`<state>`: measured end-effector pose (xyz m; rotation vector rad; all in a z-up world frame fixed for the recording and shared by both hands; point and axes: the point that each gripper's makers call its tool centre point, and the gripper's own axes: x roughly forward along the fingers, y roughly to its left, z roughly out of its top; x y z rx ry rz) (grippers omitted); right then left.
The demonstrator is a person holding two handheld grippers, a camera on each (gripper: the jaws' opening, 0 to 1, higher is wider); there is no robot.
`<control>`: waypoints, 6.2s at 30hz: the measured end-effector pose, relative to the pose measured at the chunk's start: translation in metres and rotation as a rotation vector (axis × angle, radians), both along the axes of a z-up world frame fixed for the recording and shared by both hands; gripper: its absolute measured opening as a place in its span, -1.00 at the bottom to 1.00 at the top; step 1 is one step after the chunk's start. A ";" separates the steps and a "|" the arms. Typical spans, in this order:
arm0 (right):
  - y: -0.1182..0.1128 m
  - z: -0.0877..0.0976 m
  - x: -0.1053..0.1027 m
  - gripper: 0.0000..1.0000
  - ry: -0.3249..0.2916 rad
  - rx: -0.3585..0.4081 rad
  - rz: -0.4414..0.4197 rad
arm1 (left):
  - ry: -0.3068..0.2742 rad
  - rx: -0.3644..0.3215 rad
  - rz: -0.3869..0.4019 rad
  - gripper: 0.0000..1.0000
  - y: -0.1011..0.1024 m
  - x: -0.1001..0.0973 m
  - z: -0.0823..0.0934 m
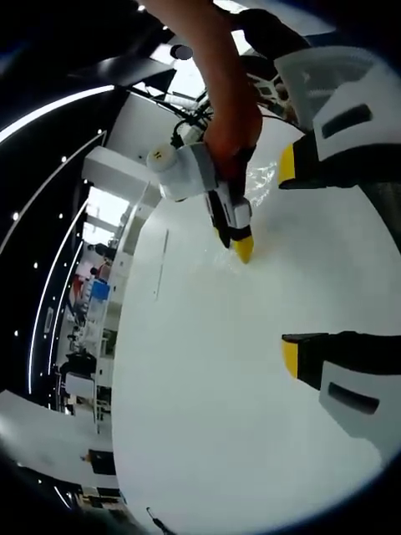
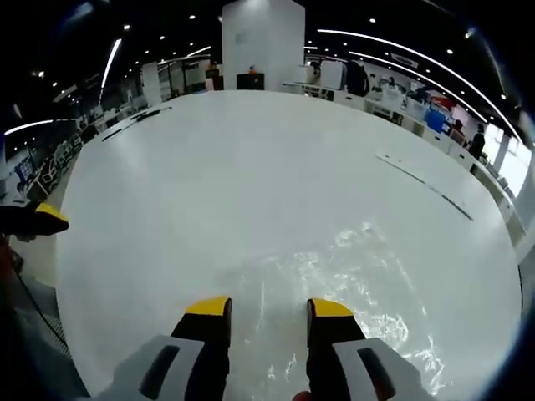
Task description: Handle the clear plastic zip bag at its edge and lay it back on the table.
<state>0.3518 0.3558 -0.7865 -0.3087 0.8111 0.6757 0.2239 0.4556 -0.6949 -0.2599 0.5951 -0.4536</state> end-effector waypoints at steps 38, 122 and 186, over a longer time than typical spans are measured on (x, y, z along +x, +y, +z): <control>-0.006 0.016 -0.019 -1.00 -0.037 -0.073 0.163 | 0.014 0.020 -0.035 0.32 -0.006 -0.003 -0.001; 0.028 0.062 -0.155 -1.00 -0.215 -0.155 0.664 | 0.121 -0.078 -0.034 0.16 -0.020 0.069 -0.030; 0.020 0.051 -0.143 -1.00 -0.243 -0.238 0.730 | 0.147 -0.109 0.002 -1.00 0.002 0.078 -0.026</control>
